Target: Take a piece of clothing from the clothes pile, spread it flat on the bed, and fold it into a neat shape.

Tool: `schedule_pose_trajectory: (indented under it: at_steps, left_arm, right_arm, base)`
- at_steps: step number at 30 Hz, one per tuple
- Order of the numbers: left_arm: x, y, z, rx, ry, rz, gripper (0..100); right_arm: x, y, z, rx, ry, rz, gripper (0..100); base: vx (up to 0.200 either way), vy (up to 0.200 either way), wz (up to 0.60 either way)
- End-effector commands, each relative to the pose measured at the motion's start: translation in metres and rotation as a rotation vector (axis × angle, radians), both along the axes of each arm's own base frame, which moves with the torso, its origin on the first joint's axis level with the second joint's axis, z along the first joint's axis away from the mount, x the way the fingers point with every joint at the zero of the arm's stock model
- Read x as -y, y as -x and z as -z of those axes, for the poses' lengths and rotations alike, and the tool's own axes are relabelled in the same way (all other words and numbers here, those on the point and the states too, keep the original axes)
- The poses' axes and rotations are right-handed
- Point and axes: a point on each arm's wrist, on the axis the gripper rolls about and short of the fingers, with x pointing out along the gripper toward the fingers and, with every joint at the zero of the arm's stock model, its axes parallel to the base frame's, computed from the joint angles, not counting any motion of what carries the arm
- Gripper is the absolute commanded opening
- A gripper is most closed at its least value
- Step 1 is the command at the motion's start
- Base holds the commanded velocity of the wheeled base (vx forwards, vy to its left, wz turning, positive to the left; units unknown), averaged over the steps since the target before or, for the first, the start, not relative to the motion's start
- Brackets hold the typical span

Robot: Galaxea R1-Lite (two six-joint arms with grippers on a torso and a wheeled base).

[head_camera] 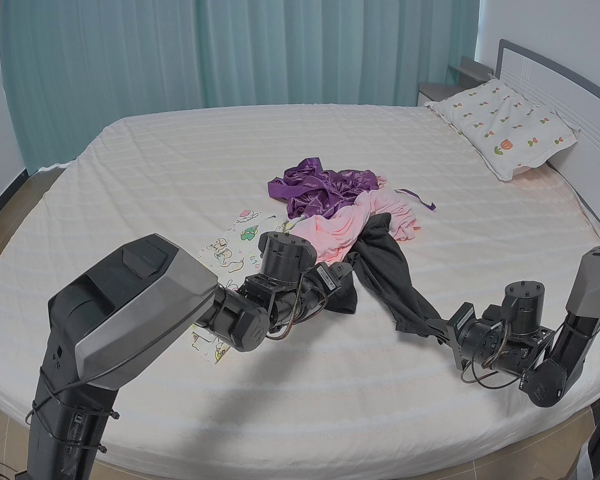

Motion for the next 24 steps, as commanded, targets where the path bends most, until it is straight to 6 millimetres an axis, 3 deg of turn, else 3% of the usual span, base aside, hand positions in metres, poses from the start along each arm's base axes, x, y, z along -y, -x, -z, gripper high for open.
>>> schedule_pose_trajectory:
  at_steps: [1, 17, 23, 24]
  left_arm:
    - [0.006, -0.005, 0.009, 0.007, -0.006, -0.014, 100]
    - [0.009, -0.004, 0.018, 0.016, -0.07, -0.044, 100]
    - [0.015, -0.014, 0.017, 0.054, -0.062, -0.073, 100]
    - [0.015, -0.014, 0.018, 0.054, -0.065, -0.079, 0]
  right_arm:
    - [0.0, -0.001, 0.0, 0.003, -0.002, -0.001, 0]
    - [0.0, -0.001, 0.0, 0.002, -0.001, -0.001, 0]
    - [-0.002, -0.001, 0.0, 0.002, -0.002, -0.007, 0]
    - [-0.002, -0.001, 0.0, 0.002, -0.002, -0.007, 0]
  base:
    - [0.0, 0.0, 0.0]
    - [0.0, 0.0, 0.0]
    - [0.0, 0.0, 0.0]
    - [0.0, 0.0, 0.0]
